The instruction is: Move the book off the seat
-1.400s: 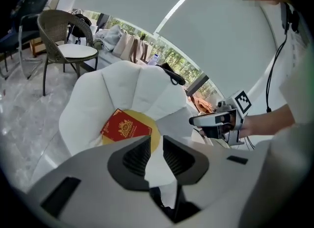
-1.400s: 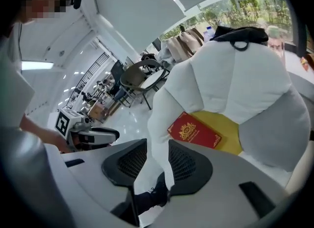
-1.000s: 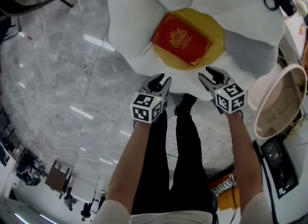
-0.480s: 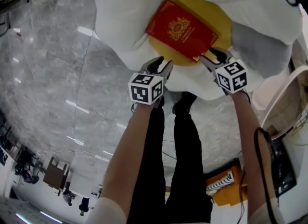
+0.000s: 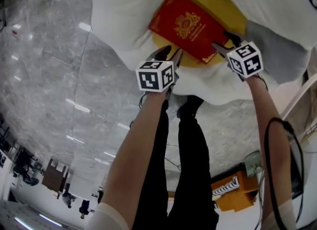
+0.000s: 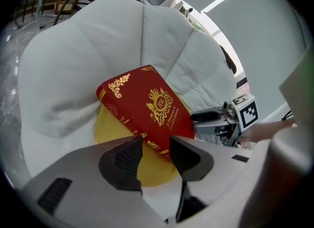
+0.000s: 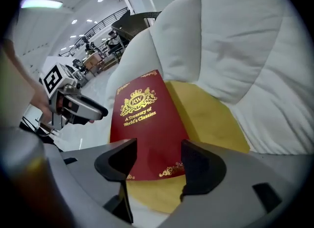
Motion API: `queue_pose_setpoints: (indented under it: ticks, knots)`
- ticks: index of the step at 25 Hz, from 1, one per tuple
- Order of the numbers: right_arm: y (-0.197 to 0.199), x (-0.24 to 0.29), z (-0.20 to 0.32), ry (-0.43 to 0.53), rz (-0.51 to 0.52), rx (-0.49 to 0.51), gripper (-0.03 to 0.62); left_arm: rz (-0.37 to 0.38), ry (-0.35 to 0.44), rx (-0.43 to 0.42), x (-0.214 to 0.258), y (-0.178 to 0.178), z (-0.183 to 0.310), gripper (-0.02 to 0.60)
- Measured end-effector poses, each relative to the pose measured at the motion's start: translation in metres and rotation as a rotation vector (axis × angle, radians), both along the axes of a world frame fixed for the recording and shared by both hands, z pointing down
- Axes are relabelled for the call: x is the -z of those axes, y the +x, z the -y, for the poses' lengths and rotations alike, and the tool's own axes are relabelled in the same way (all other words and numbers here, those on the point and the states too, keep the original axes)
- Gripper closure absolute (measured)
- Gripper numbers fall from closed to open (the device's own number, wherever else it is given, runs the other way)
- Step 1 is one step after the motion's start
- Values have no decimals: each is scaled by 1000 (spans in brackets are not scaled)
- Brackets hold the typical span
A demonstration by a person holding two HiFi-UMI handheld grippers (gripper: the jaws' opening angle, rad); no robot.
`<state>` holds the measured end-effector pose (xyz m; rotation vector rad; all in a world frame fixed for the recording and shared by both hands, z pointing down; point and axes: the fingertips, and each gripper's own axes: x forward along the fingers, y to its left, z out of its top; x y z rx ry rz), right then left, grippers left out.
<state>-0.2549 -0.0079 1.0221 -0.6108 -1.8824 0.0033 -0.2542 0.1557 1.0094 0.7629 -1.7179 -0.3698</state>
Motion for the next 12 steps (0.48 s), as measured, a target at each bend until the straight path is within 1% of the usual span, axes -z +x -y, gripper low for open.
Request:
queue_pose_setpoints:
  ticks: [3,5,8,9,12]
  knots:
    - [-5,-10,5,11,3,-10,313,-38,14,45,-11,0,1,383]
    - [-6,-10,7,16,22,-10,313,-54,24,61,-16,0,5,362]
    - [-5,-5,6,22,51,29,313,-69,40,64,-17,-1,13,343]
    - [-5,-3,5,26,61,46,313,-75,39,67,-18,-1,15,325]
    - [-13,1,8,23,82,51,313,-83,29,80,-23,-2,15,324]
